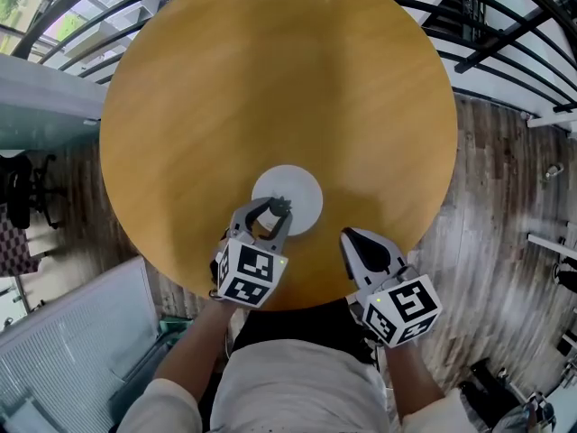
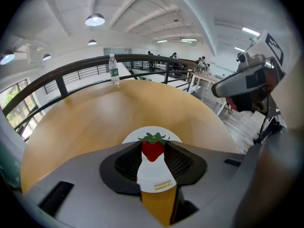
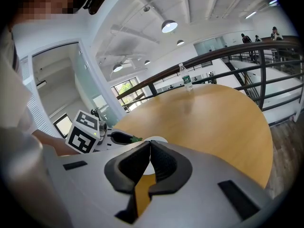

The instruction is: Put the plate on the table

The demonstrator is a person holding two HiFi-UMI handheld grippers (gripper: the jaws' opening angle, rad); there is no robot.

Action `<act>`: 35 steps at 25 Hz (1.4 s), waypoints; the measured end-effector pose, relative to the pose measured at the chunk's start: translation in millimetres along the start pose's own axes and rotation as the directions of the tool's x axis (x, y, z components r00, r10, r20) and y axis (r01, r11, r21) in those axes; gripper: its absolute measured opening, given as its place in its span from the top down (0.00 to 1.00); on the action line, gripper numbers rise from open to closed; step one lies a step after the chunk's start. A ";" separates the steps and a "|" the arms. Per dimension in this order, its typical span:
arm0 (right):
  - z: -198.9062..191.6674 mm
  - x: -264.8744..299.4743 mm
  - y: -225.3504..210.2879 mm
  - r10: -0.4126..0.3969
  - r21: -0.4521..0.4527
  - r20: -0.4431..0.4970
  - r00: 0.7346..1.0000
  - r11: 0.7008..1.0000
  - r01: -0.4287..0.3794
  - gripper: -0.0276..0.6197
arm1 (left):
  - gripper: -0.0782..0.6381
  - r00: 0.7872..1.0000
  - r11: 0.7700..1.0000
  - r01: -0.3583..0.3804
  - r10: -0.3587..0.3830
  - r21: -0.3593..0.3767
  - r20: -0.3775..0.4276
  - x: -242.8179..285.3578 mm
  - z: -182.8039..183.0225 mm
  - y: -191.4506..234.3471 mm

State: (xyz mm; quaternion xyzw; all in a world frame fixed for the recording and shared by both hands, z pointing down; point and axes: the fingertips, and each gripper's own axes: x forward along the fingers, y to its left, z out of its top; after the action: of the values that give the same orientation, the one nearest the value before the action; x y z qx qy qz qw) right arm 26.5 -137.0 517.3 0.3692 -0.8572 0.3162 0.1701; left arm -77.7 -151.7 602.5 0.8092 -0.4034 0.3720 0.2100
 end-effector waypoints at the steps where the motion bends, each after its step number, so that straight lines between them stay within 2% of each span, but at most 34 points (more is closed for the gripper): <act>1: -0.2 0.0 -2.9 -0.004 0.003 -0.001 1.000 1.000 0.004 0.92 | 0.67 1.000 1.000 -0.002 0.002 0.028 -0.012 3.8 -0.3 0.3; 4: -1.0 0.1 -10.0 -0.011 0.009 -0.002 1.000 1.000 0.011 0.92 | 0.67 0.999 0.995 0.003 0.002 0.095 -0.047 14.7 -3.2 0.6; 12: -5.7 -1.4 -20.5 -0.022 0.028 0.001 1.000 0.999 0.022 0.92 | 0.67 0.992 0.980 0.030 -0.006 0.196 -0.124 36.1 -12.3 -4.5; 25: -11.6 -6.7 -29.3 -0.036 0.050 -0.006 0.999 0.998 0.036 0.92 | 0.67 0.981 0.982 0.064 -0.029 0.180 -0.194 52.2 -20.4 -7.5; 35: -16.3 -9.4 -30.9 -0.030 0.066 -0.014 0.999 0.997 0.031 0.92 | 0.67 0.978 0.985 0.066 -0.032 0.161 -0.208 57.8 -22.9 -8.2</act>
State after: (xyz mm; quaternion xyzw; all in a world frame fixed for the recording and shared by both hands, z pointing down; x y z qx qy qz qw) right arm 56.7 -137.5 537.3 0.3857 -0.8395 0.3439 0.1681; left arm -58.0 -160.9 661.3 0.7911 -0.3270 0.4804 0.1909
